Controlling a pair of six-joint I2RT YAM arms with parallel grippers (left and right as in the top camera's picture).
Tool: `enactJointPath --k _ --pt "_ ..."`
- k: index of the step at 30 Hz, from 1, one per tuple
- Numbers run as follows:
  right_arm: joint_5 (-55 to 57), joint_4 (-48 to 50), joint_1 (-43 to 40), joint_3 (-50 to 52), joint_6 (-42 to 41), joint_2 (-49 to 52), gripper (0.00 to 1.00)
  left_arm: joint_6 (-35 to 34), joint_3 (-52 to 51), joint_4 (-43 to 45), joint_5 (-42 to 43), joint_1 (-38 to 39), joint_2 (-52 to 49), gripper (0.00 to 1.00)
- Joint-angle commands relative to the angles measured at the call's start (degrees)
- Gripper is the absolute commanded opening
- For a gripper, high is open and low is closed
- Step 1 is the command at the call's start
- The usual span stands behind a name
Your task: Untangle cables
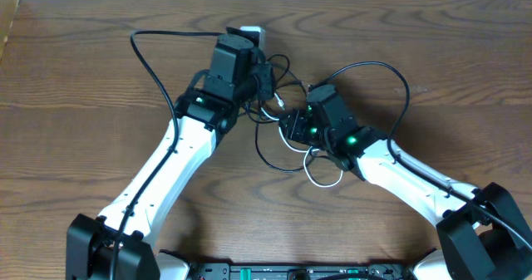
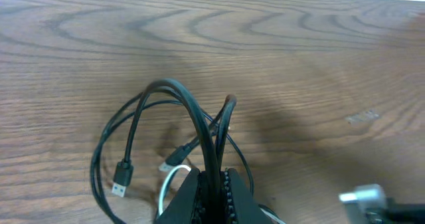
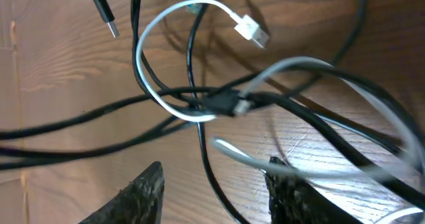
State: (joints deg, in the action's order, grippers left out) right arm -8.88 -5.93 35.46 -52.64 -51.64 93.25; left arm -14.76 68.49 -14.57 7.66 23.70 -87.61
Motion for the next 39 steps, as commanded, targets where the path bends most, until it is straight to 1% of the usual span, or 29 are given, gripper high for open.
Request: enactJointPath --k 1,6,7,8,14,15,18,20,24,25,27,30,34,36,37,38,39 --pt "4.50 0.22 0.76 0.15 -0.72 1.51 0.48 0.72 0.31 0.63 0.92 1.09 3.19 0.08" --pt "6.08 0.31 0.74 0.15 -1.27 4.81 0.45 0.74 0.31 0.59 0.90 1.36 6.03 0.08" --pt "6.73 0.37 0.74 0.15 -1.27 5.73 0.43 0.74 0.31 0.48 0.87 1.33 6.67 0.08" --pt "7.04 0.39 0.74 0.15 -1.27 6.36 0.39 0.74 0.31 0.44 0.87 1.33 7.19 0.08" --pt "6.56 0.42 0.81 0.15 -1.27 7.67 0.01 0.79 0.31 0.35 0.63 1.33 9.09 0.08" --pt "6.16 0.46 0.87 0.15 -1.27 7.67 0.01 1.03 0.31 0.35 0.39 1.33 9.14 0.08" --pt "3.23 1.33 0.96 0.15 -0.94 7.65 0.01 2.16 0.31 0.22 0.20 1.33 9.14 0.08" --pt "0.92 2.45 0.96 0.13 0.76 7.37 0.01 2.25 0.31 0.26 0.09 1.33 9.14 0.08" --pt "0.33 2.89 0.70 0.11 4.02 5.92 0.01 2.23 0.31 0.26 -0.81 1.36 9.14 0.08" --pt "0.28 2.56 0.57 0.11 4.20 5.73 0.05 2.23 0.31 0.26 -0.81 1.36 9.14 0.08" --pt "-0.68 2.32 0.46 0.11 5.86 5.68 0.38 2.23 0.31 0.26 -0.81 1.33 9.14 0.08" --pt "-1.88 2.03 0.72 0.11 9.77 5.70 0.46 2.23 0.31 0.26 -0.79 1.36 9.14 0.08" --pt "-3.52 2.08 1.40 0.11 11.30 5.70 0.51 2.23 0.31 0.26 -0.79 1.36 9.14 0.08" --pt "-3.98 2.05 1.38 0.11 11.67 5.70 0.52 2.23 0.31 0.31 -0.81 1.36 9.14 0.08" --pt "-4.35 1.99 1.38 0.11 11.91 5.70 0.51 2.23 0.31 0.26 -0.81 1.36 9.14 0.08" --pt "-4.52 1.44 1.36 0.11 11.76 5.70 0.49 2.23 0.31 0.22 -0.81 1.33 9.14 0.08" --pt "-3.80 0.61 1.33 0.11 9.92 5.68 0.46 2.25 0.31 0.13 -0.81 1.36 9.14 0.08"
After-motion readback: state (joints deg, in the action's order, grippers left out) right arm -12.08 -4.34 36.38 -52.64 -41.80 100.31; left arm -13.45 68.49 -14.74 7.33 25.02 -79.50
